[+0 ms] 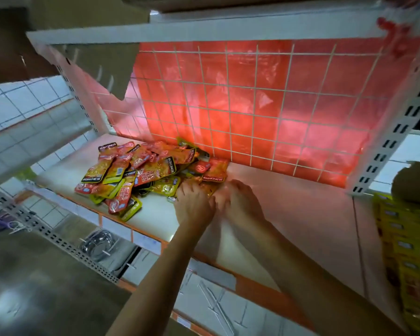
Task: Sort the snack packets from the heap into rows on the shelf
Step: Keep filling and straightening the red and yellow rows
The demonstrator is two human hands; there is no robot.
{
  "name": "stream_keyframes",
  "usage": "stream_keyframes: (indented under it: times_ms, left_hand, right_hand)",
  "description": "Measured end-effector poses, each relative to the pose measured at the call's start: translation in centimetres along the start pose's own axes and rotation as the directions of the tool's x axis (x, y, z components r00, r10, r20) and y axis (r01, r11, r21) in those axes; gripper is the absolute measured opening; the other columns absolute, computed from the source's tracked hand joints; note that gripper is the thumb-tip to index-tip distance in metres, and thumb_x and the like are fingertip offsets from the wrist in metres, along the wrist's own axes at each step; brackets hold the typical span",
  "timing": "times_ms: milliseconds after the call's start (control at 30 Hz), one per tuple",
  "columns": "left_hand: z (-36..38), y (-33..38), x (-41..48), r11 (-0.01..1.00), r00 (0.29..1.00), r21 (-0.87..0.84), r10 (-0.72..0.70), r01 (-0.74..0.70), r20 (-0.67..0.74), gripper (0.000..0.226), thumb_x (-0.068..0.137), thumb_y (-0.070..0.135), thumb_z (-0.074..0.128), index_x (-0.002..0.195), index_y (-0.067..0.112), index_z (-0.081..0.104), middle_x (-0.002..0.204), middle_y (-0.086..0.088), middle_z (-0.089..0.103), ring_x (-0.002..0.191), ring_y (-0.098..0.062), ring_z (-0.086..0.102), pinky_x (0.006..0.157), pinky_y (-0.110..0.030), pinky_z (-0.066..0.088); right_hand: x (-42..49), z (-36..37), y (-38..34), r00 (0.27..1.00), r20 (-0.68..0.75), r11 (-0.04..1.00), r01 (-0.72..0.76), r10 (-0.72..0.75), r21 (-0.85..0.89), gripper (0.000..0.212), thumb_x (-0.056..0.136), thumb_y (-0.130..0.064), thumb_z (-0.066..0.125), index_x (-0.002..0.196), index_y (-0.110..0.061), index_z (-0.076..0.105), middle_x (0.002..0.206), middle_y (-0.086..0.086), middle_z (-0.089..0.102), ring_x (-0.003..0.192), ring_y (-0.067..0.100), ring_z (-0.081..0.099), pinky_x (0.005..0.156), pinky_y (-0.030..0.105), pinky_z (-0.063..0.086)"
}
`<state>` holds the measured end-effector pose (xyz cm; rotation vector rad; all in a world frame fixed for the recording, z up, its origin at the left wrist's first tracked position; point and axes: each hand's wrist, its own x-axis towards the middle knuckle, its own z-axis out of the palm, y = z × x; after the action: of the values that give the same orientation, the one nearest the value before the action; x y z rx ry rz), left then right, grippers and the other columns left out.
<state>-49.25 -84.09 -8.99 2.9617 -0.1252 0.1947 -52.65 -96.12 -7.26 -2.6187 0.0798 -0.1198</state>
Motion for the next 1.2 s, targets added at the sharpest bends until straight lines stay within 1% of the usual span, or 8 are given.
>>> stream_keyframes:
  times_ms: [133,333,433,567,700,833,1067,1200]
  left_hand:
    - [0.2,-1.3,0.5,0.995,0.994,-0.023,-0.098,0.099,0.045,0.06,0.093,0.052,0.042,0.134,0.009,0.041,0.136,-0.01,0.045,0.123,-0.029,0.041,0.095,-0.04,0.039]
    - [-0.2,-1.8,0.3,0.998,0.997,-0.013,-0.058,0.057,-0.055,0.035,0.097,0.041,0.038,0.108,0.015,0.058,0.108,-0.008,0.056,0.101,-0.025,0.049,0.078,-0.034,0.041]
    - [-0.1,-1.9,0.2,0.99,0.995,-0.105,-0.093,0.088,-0.041,0.029,0.096,0.039,0.043,0.111,0.016,0.054,0.113,-0.011,0.054,0.105,-0.028,0.05,0.085,-0.037,0.043]
    - [0.0,-1.5,0.3,0.992,0.994,-0.052,-0.112,0.111,-0.016,0.03,0.096,0.033,0.045,0.121,0.016,0.045,0.118,-0.008,0.055,0.109,-0.027,0.05,0.085,-0.035,0.042]
    - [-0.4,-1.3,0.4,0.971,0.99,-0.201,-0.137,0.128,-0.029,0.045,0.088,0.027,0.06,0.126,0.012,0.042,0.118,-0.012,0.049,0.11,-0.031,0.052,0.088,-0.036,0.044]
    - [-0.8,0.0,-0.1,0.935,0.989,-0.349,-0.108,0.068,-0.097,0.058,0.086,0.019,0.064,0.137,0.015,0.038,0.118,-0.011,0.044,0.098,-0.034,0.059,0.077,-0.037,0.048]
    - [-0.8,2.7,-1.2,0.828,0.976,-0.554,-0.034,-0.092,-0.213,0.054,0.086,0.013,0.063,0.137,0.012,0.046,0.115,-0.014,0.06,0.103,-0.033,0.058,0.077,-0.037,0.043]
    - [-0.9,4.9,-2.4,0.679,0.978,-0.724,-0.041,-0.122,-0.203,0.043,0.086,0.006,0.057,0.128,0.012,0.054,0.102,-0.004,0.067,0.09,-0.028,0.063,0.07,-0.026,0.04]
  right_hand:
    - [3.2,1.3,-1.4,0.995,-0.023,0.993,0.094,-0.096,-0.077,0.051,0.09,-0.014,0.047,0.14,-0.012,0.039,0.146,0.006,0.04,0.133,0.027,0.036,0.107,0.038,0.034]
    - [6.1,3.4,-1.2,0.987,0.107,0.977,0.134,-0.117,-0.167,0.059,0.097,-0.031,0.043,0.149,-0.015,0.021,0.156,0.005,0.021,0.143,0.024,0.02,0.109,0.043,0.029]
    - [5.6,3.8,-0.5,0.998,0.011,0.969,0.067,-0.067,-0.238,0.053,0.097,-0.042,0.039,0.144,-0.021,0.029,0.147,0.001,0.03,0.132,0.026,0.03,0.1,0.045,0.034]
    - [5.0,3.5,0.1,0.996,-0.084,0.962,-0.021,-0.002,-0.272,0.042,0.096,-0.048,0.037,0.128,-0.025,0.05,0.137,0.004,0.038,0.125,0.027,0.032,0.097,0.045,0.033]
    - [3.7,2.9,1.3,0.981,-0.156,0.96,-0.152,0.118,-0.234,0.043,0.097,-0.044,0.04,0.136,-0.026,0.044,0.147,0.007,0.032,0.133,0.029,0.03,0.104,0.041,0.03]
    - [2.5,2.2,1.6,0.963,-0.207,0.943,-0.224,0.174,-0.246,0.046,0.094,-0.041,0.047,0.134,-0.018,0.043,0.134,0.008,0.044,0.119,0.029,0.043,0.094,0.038,0.036]
    - [0.5,-0.3,1.7,0.902,-0.201,0.923,-0.363,0.382,0.124,0.067,0.077,-0.01,0.07,0.134,-0.009,0.035,0.125,0.018,0.039,0.113,0.039,0.046,0.092,0.039,0.044]
    - [-2.1,-1.4,3.3,0.857,-0.209,0.854,-0.385,0.472,0.349,0.062,0.083,-0.012,0.066,0.136,-0.01,0.033,0.123,0.017,0.055,0.112,0.036,0.055,0.087,0.038,0.047]
